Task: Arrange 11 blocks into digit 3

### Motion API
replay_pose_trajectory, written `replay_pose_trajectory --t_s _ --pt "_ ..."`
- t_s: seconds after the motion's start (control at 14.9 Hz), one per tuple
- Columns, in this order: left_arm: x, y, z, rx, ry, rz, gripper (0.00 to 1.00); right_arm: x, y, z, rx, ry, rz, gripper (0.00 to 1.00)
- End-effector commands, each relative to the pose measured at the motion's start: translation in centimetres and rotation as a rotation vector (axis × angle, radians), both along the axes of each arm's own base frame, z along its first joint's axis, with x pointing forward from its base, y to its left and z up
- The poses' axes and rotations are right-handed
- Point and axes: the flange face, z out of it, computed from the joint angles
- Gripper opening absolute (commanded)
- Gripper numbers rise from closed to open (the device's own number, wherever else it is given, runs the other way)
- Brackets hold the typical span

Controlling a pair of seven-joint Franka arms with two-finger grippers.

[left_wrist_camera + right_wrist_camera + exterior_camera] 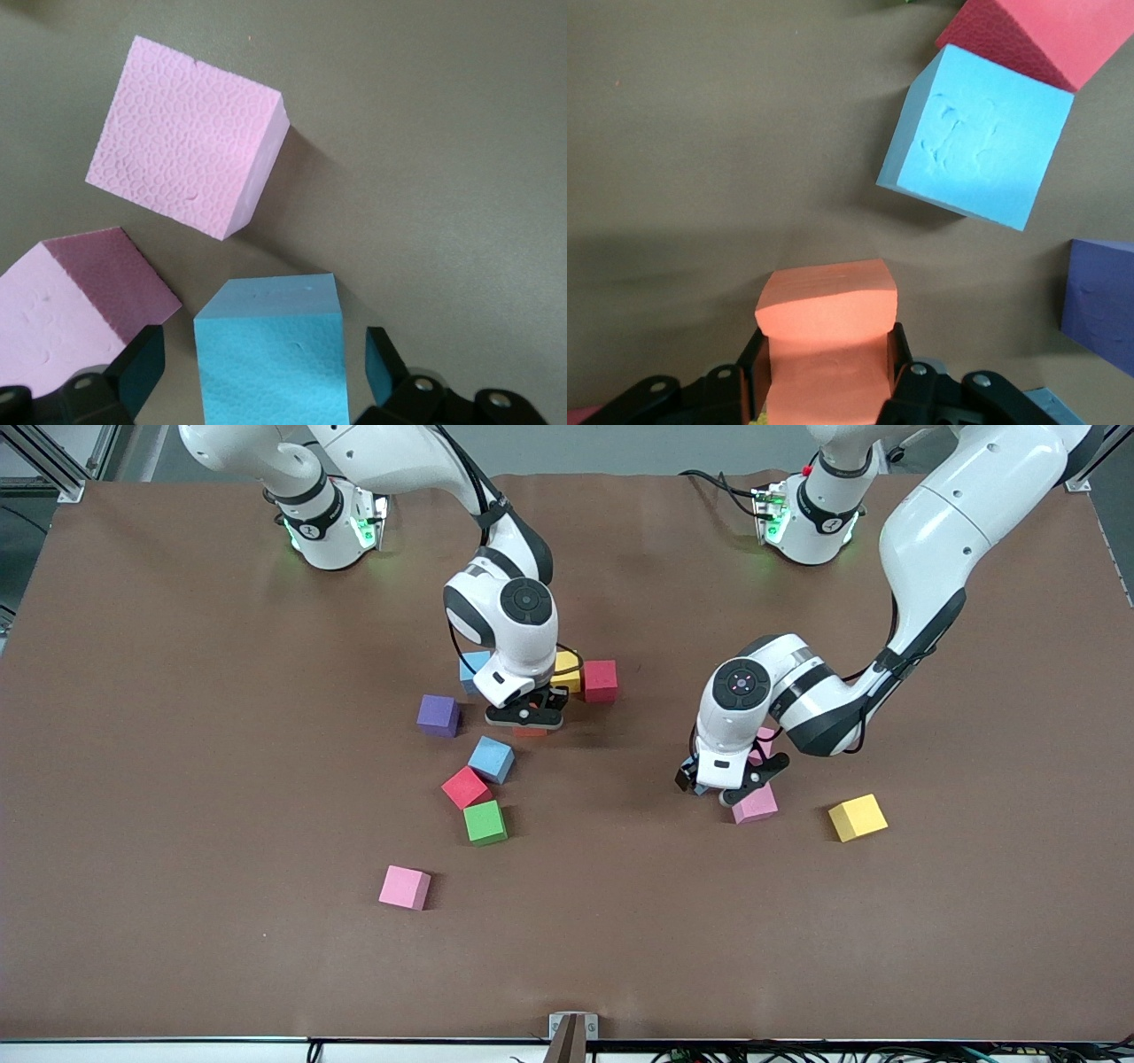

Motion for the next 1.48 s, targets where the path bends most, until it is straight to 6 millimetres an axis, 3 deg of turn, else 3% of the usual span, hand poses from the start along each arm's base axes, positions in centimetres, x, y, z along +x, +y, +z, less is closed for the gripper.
replay_pose_trajectory --t_s 0.0,0.2,0.47,0.61,1.08,1.41 --pt "-0.1 0.3 0.2 -0.011 -0.003 0.015 0.89 -0.6 0.3 0.9 -0.001 0.007 -0.005 0.49" --pt "-0.1 0.2 0.2 -0.013 -0.004 0.015 0.7 -0.7 0.4 1.2 0.007 0.008 -0.016 0.49" --pt "0.2 0.3 0.1 -0.014 -0.004 0.013 0.36 -0.7 0.5 1.3 0.013 0.009 -0.022 0.49" --pt "0.2 0.2 0.2 -0.013 -0.006 0.0 0.24 -0.7 0.5 1.3 0.018 0.013 -0.028 0.49" --pt "0.9 0.8 0.6 -0.009 -0.02 0.006 0.24 -0.8 0.5 1.3 0.02 0.015 -0.03 0.49" --pt "0.9 0.0 4.5 -0.031 -0.043 0.052 0.24 -0.8 0.5 1.4 0.022 0.017 -0.033 0.49"
